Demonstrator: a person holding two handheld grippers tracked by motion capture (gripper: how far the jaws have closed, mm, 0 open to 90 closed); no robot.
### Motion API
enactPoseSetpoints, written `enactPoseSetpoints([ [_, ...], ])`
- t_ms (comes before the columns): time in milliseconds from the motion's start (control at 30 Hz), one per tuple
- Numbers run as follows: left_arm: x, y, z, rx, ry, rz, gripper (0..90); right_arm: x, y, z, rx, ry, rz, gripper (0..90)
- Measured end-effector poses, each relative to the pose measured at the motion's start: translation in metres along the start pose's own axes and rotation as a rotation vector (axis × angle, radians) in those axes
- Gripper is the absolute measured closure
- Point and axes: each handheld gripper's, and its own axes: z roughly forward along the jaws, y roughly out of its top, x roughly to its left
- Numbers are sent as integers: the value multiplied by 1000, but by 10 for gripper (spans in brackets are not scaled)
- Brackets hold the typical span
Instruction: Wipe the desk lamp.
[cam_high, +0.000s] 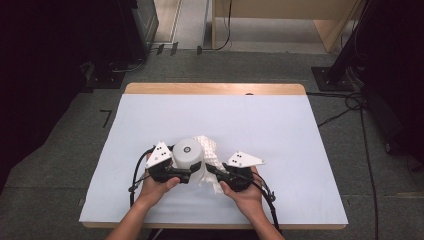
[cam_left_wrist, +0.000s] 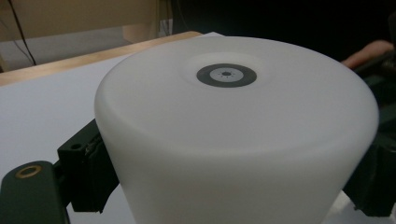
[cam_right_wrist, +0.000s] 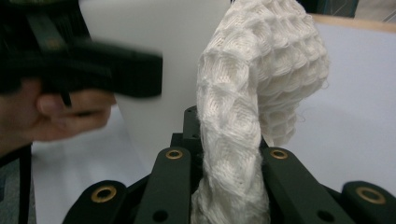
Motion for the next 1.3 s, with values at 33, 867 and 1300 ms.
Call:
enactPoseSetpoints([
  [33,4,1,-3,-11,6,-10,89,1,-3,6,26,5,-1,792],
  [867,4,-1,6,1,64,14,89,-4,-2,6,45,-20,-13,791],
  [1300,-3,-20,22,68,211,134,88,-33,-17,7,106,-120,88,788],
])
